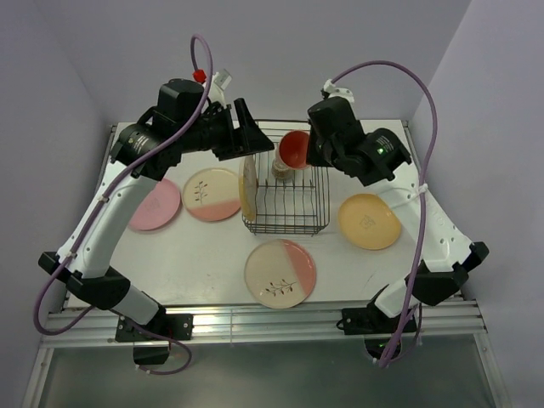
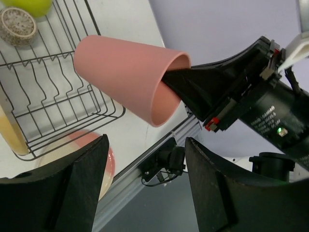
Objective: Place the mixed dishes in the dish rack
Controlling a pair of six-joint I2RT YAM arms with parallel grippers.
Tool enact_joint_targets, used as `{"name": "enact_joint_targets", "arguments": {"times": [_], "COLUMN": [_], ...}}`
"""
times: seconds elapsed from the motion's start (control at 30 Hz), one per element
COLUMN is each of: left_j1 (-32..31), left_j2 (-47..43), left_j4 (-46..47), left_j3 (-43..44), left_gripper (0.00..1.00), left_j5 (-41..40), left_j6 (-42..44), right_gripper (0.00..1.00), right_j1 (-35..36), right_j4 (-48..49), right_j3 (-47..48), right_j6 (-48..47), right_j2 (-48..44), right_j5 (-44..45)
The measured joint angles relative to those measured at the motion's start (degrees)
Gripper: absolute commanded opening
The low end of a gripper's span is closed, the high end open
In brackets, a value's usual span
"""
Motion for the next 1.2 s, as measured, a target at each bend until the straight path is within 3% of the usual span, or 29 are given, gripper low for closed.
{"name": "enact_joint_targets", "arguments": {"times": [0.6, 0.7, 0.77, 0.8, 0.83, 0.87, 1.03, 1.07, 1.1, 1.13, 1.2], "left_j1": [-6.4, -7.0, -7.1, -7.1, -7.4, -7.6, -7.1, -6.7, -6.0, -5.1, -2.7], "left_j2": [8.0, 8.7, 9.5, 9.8, 10.1, 10.4, 11.7, 11.2, 10.3, 9.3, 6.3], "left_j4": [-6.6, -7.2, -8.6, -9.2, -9.6, -10.1, -10.3, -9.2, -7.3, -5.2, -1.4], "left_j3": [5.5, 6.4, 7.1, 7.5, 7.5, 7.6, 7.1, 6.2, 4.5, 2.3, -3.7], "left_gripper": [0.56, 0.49, 0.33, 0.26, 0.11, 0.02, 0.00, 0.00, 0.00, 0.00, 0.00], "left_j5": [-9.2, -10.4, -10.9, -11.2, -11.7, -12.4, -13.6, -12.7, -11.0, -9.3, -5.5], "left_j6": [1.1, 1.3, 1.4, 1.9, 2.3, 2.2, 2.4, 2.4, 2.6, 2.5, 2.1], "right_gripper": [0.00, 0.00, 0.01, 0.05, 0.07, 0.11, 0.53, 0.78, 0.93, 1.00, 1.00], "right_j1": [9.1, 10.9, 12.2, 12.7, 13.2, 13.7, 15.2, 15.2, 15.1, 15.1, 15.0], "right_j4": [-7.8, -8.8, -9.2, -9.4, -9.7, -10.1, -9.9, -10.0, -10.1, -10.1, -10.5], "right_j3": [12.5, 13.9, 14.1, 14.3, 14.3, 14.3, 14.3, 14.3, 14.3, 14.3, 15.0], "right_j6": [-0.6, -0.7, -0.8, -1.2, -1.5, -1.7, -1.7, -1.9, -1.9, -2.1, -2.3], "right_j2": [5.6, 6.9, 7.5, 7.8, 8.2, 8.5, 8.8, 8.5, 8.2, 7.9, 7.4], "right_j5": [10.2, 12.1, 14.0, 15.2, 16.1, 17.0, 17.4, 16.6, 16.0, 15.4, 13.7]}}
